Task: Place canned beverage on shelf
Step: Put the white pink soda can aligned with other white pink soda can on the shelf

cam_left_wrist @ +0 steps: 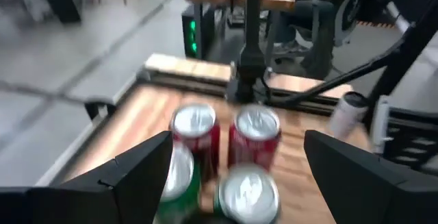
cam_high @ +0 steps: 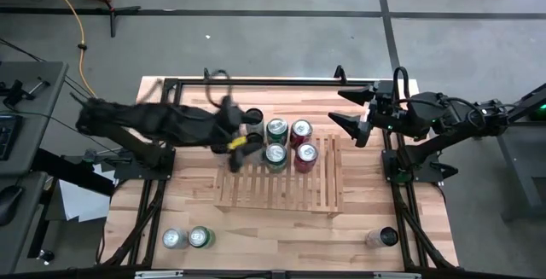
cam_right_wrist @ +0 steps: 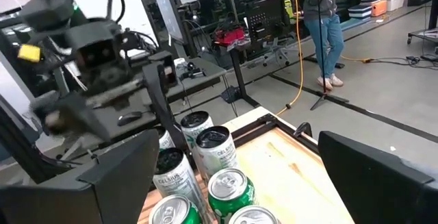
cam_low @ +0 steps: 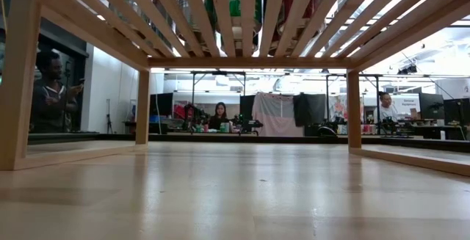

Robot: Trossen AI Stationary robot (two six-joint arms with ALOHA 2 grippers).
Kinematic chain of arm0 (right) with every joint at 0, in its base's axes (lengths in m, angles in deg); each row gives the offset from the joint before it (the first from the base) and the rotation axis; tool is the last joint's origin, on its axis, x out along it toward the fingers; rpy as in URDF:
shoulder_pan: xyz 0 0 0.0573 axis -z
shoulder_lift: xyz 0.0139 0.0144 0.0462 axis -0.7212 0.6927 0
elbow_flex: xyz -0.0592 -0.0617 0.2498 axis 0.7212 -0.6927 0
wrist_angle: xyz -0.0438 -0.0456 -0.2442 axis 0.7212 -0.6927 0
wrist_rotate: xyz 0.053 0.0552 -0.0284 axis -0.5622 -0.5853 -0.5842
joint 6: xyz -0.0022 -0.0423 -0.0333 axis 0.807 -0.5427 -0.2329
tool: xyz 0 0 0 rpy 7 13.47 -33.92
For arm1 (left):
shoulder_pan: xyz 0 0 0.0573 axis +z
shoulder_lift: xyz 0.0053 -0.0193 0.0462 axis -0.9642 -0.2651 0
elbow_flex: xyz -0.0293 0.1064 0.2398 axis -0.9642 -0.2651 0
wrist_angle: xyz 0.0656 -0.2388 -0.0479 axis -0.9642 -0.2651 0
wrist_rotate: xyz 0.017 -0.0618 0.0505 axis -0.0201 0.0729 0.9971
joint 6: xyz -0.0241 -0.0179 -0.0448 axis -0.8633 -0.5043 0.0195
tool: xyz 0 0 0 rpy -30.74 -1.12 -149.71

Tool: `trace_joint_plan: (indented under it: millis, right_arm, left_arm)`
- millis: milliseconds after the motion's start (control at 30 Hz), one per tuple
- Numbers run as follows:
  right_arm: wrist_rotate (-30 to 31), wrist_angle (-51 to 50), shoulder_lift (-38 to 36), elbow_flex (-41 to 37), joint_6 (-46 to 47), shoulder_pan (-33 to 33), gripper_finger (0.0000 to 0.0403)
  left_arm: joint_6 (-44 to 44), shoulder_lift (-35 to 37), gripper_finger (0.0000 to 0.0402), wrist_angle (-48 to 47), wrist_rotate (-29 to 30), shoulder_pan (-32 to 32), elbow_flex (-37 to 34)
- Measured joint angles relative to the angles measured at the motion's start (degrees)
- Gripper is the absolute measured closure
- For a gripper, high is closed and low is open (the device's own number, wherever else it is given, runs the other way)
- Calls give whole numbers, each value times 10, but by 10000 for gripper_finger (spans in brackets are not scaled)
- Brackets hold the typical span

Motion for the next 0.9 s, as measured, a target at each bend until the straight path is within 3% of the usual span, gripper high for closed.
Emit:
trace_joint_plan:
  millis: [167,300,467,900]
  right_arm:
    - [0,4,0,0,0,0,18]
    - [0,4,0,0,12,0,18]
    - [-5,5,0,0,47,0,18]
    - [-40,-15,36,0,171,0,18]
  left_arm:
    - [-129,64,82,-120,26,-46,0]
    - [-180,98,82,-193,92,-113,0]
    - [-209,121,82,-265,127,-196,-6]
    - [-418,204,82,-299,126,-422,-167]
